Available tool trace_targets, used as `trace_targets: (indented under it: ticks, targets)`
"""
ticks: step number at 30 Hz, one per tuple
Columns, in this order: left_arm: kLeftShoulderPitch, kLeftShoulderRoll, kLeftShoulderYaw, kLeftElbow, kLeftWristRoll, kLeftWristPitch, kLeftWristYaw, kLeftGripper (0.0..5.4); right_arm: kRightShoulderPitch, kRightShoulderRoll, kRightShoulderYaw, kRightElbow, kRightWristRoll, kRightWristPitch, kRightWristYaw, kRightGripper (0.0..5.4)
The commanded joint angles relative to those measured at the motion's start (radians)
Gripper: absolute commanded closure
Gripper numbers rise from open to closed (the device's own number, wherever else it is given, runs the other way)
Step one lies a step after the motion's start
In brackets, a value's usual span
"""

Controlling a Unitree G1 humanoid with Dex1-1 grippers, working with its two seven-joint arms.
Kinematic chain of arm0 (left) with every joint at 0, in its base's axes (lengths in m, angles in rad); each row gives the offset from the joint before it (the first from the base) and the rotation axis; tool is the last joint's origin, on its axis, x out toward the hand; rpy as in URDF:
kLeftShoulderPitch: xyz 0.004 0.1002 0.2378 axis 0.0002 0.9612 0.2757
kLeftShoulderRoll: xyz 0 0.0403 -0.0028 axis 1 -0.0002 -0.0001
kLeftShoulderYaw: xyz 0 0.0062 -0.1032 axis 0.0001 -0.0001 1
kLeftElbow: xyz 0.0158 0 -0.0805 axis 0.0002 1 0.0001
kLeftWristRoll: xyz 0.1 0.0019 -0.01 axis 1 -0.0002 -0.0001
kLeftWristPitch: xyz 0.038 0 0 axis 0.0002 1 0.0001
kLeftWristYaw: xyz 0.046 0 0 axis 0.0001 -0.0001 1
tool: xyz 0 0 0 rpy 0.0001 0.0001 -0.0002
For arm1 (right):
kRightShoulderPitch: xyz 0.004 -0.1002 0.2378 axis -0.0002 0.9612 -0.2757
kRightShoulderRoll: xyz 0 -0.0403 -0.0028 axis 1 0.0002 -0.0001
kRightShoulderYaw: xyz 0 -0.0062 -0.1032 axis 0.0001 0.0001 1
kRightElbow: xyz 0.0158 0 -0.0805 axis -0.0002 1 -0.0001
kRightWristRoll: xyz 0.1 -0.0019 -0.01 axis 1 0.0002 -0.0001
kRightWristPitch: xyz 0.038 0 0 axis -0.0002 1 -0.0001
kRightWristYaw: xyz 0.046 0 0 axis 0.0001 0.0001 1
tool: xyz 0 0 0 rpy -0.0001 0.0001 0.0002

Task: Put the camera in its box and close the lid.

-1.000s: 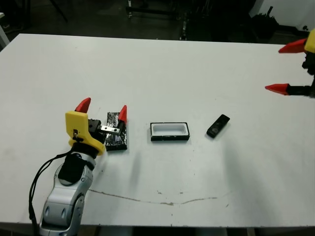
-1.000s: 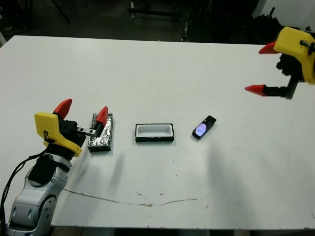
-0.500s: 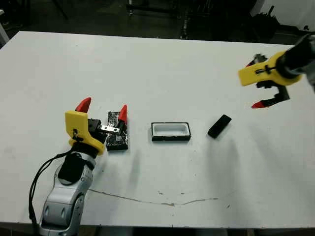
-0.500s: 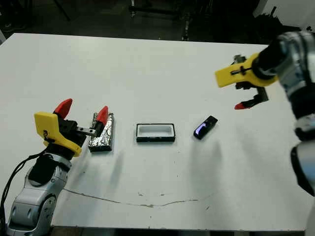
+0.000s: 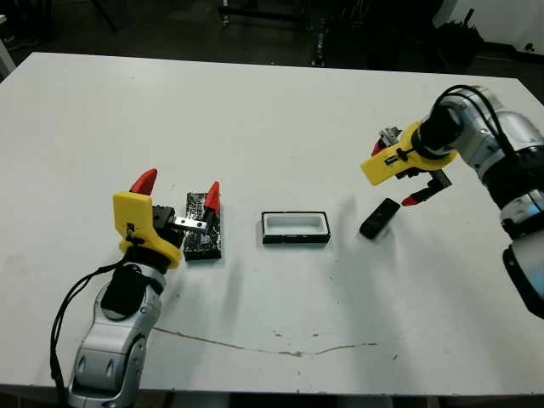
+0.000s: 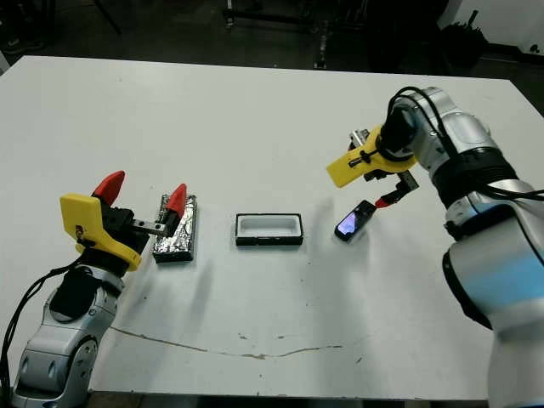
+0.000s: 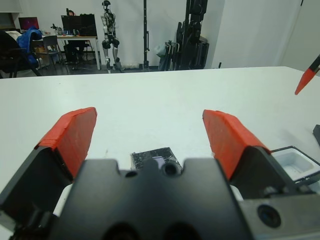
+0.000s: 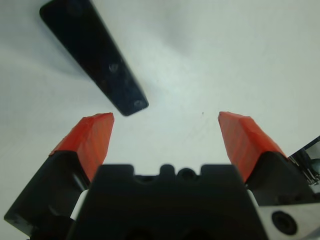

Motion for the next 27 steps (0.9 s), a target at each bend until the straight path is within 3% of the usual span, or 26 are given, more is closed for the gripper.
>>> trace_targets:
  ticks: [1, 5, 12, 17, 27]
  targets:
    - [0.009, -0.002, -0.006, -0.001, 0.009, 0.007, 0.007, 0.01, -0.007, 0.025, 0.005, 0.034, -0.002, -0.023, -0.010, 0.00]
    - [0.012, -0.006, -0.009, 0.002, 0.010, -0.001, 0.009, 0.01, -0.011, 0.053, 0.015, 0.079, -0.004, -0.072, -0.003, 0.00]
    - [0.014, -0.010, -0.007, 0.002, 0.008, -0.004, 0.010, 0.01, -0.006, 0.075, 0.040, 0.074, -0.045, -0.087, -0.025, 0.00]
    - [0.013, -0.010, -0.007, 0.002, 0.007, -0.001, 0.010, 0.01, 0.003, 0.063, 0.026, 0.066, -0.027, -0.125, -0.023, 0.00]
    - [0.013, -0.008, -0.007, 0.008, 0.007, -0.012, 0.006, 0.01, -0.006, 0.068, 0.034, 0.078, -0.039, -0.083, 0.016, 0.00]
